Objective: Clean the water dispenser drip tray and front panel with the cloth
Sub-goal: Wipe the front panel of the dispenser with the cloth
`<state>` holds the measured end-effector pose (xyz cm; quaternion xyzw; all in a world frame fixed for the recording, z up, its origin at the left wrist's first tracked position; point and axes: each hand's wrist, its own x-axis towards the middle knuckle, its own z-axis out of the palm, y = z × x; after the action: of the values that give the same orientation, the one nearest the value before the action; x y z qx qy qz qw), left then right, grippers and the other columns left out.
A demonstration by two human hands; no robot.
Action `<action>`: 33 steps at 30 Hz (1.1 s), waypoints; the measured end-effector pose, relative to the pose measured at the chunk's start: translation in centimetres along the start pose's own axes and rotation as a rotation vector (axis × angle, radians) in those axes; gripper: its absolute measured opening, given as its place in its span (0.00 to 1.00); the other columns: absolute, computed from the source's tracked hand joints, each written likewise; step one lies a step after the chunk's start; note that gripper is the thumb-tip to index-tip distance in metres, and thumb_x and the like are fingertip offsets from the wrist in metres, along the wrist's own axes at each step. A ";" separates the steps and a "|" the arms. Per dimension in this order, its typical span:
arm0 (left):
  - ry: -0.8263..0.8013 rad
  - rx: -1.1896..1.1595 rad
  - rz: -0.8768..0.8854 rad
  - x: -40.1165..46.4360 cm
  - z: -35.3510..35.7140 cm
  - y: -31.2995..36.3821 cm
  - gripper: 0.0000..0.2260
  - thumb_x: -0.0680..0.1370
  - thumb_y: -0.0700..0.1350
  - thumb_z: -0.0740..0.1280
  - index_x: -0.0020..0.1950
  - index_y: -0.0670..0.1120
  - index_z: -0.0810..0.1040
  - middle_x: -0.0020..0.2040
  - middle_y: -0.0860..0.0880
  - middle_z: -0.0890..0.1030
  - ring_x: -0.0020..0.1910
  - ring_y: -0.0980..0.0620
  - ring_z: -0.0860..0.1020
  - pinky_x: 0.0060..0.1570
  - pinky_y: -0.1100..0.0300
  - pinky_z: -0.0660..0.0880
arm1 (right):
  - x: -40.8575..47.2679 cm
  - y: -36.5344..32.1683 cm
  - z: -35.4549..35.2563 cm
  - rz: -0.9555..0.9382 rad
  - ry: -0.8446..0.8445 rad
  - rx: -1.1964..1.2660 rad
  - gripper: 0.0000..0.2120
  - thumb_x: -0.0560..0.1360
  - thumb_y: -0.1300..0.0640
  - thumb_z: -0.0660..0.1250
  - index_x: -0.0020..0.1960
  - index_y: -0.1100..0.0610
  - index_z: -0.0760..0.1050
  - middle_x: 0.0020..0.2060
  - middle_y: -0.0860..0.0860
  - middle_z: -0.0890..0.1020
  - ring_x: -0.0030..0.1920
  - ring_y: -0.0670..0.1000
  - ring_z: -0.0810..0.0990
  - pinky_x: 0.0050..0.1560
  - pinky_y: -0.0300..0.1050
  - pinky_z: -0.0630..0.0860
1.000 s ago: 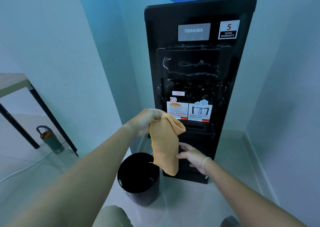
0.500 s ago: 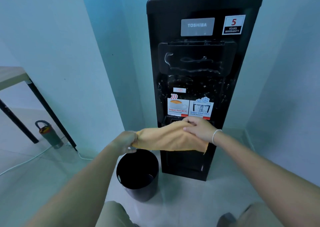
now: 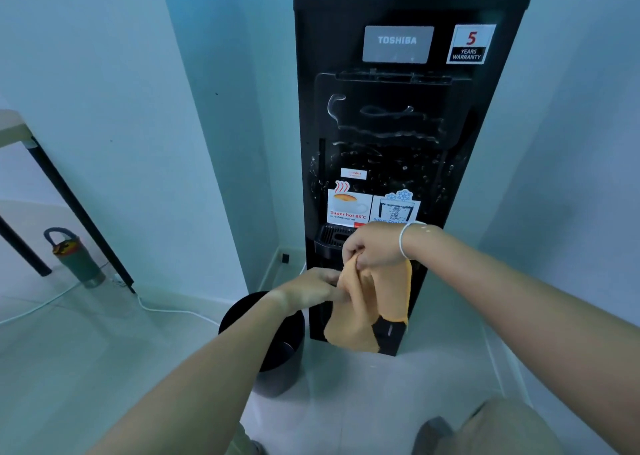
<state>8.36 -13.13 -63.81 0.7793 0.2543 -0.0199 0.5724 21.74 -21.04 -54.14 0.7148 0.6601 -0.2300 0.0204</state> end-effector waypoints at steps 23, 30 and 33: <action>0.420 0.319 0.129 -1.4 -6.5 1.6 0.15 0.76 0.31 0.50 0.40 0.47 0.71 0.36 0.49 0.71 0.34 0.52 0.66 0.27 0.71 0.62 | -2.6 8.5 1.2 0.263 0.234 0.343 0.04 0.72 0.56 0.69 0.38 0.51 0.78 0.38 0.47 0.80 0.43 0.48 0.76 0.40 0.37 0.71; 0.335 0.343 0.082 -1.1 -6.2 2.1 0.05 0.77 0.42 0.65 0.46 0.51 0.70 0.42 0.52 0.71 0.41 0.53 0.69 0.37 0.65 0.65 | -2.9 9.3 1.5 0.274 0.349 0.453 0.05 0.74 0.59 0.67 0.41 0.52 0.79 0.44 0.50 0.82 0.46 0.49 0.77 0.45 0.39 0.73; 0.394 0.230 0.101 -1.1 -6.6 2.4 0.08 0.75 0.41 0.69 0.48 0.51 0.72 0.39 0.50 0.74 0.38 0.54 0.72 0.36 0.65 0.67 | -3.2 9.8 1.5 0.285 0.398 0.488 0.02 0.72 0.60 0.69 0.43 0.57 0.81 0.44 0.52 0.82 0.46 0.50 0.77 0.49 0.42 0.74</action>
<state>6.63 -8.06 -59.09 0.8400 0.3179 0.1323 0.4194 30.54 -25.75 -57.04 0.8145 0.4703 -0.2320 -0.2483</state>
